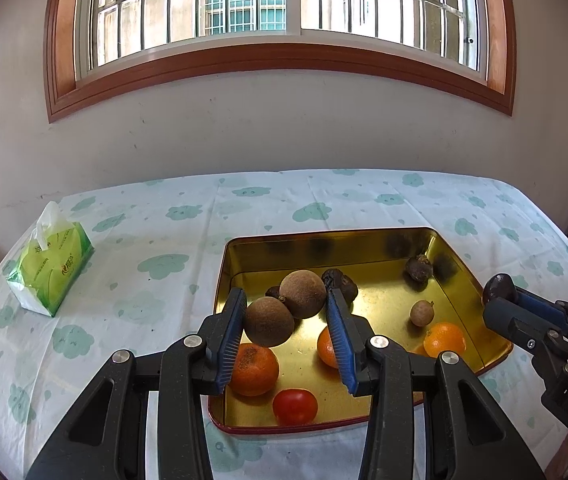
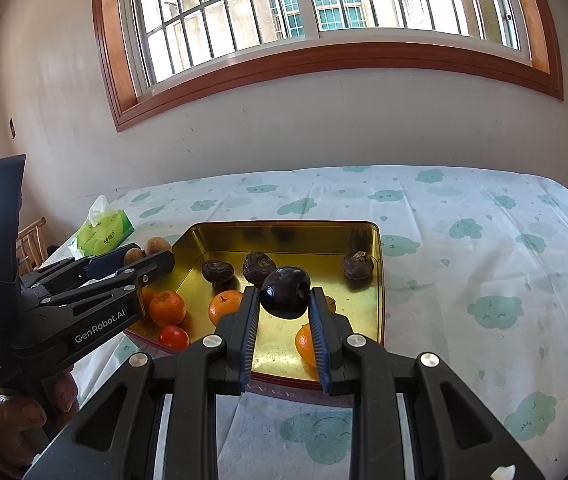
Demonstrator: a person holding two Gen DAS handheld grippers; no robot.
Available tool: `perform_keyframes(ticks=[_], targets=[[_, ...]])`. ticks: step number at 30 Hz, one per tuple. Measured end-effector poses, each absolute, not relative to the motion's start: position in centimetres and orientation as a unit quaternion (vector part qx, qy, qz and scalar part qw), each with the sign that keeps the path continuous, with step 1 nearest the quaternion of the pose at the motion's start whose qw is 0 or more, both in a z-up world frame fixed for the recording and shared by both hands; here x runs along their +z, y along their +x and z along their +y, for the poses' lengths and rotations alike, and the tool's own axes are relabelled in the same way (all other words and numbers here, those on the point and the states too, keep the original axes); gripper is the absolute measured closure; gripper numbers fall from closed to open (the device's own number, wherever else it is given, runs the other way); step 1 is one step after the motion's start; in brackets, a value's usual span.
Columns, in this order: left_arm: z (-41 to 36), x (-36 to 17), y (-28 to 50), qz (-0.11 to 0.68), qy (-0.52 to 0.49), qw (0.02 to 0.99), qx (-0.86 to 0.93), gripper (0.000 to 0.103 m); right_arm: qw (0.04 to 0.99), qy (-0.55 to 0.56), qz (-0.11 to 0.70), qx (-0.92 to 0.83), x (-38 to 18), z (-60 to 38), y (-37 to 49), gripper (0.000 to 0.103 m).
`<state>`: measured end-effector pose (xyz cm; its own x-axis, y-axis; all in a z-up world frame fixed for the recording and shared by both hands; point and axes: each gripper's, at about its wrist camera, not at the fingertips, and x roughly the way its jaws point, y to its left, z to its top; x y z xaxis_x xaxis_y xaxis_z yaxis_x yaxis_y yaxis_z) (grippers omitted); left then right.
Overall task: Organize fruits
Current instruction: 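Lower the kiwis with the left tool while the right tool lowers the black fruit into the tin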
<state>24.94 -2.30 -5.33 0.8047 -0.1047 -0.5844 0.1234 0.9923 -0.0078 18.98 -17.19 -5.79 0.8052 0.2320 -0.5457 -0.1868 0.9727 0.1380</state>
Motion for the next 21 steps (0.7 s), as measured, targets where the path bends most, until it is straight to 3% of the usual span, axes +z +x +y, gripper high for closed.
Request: perform_keyframes(ticks=[21], targets=[[-2.2,-6.4,26.7,0.304,0.018,0.951,-0.058,0.061,0.948,0.046,0.298,0.105,-7.6,-17.0,21.3,0.079]])
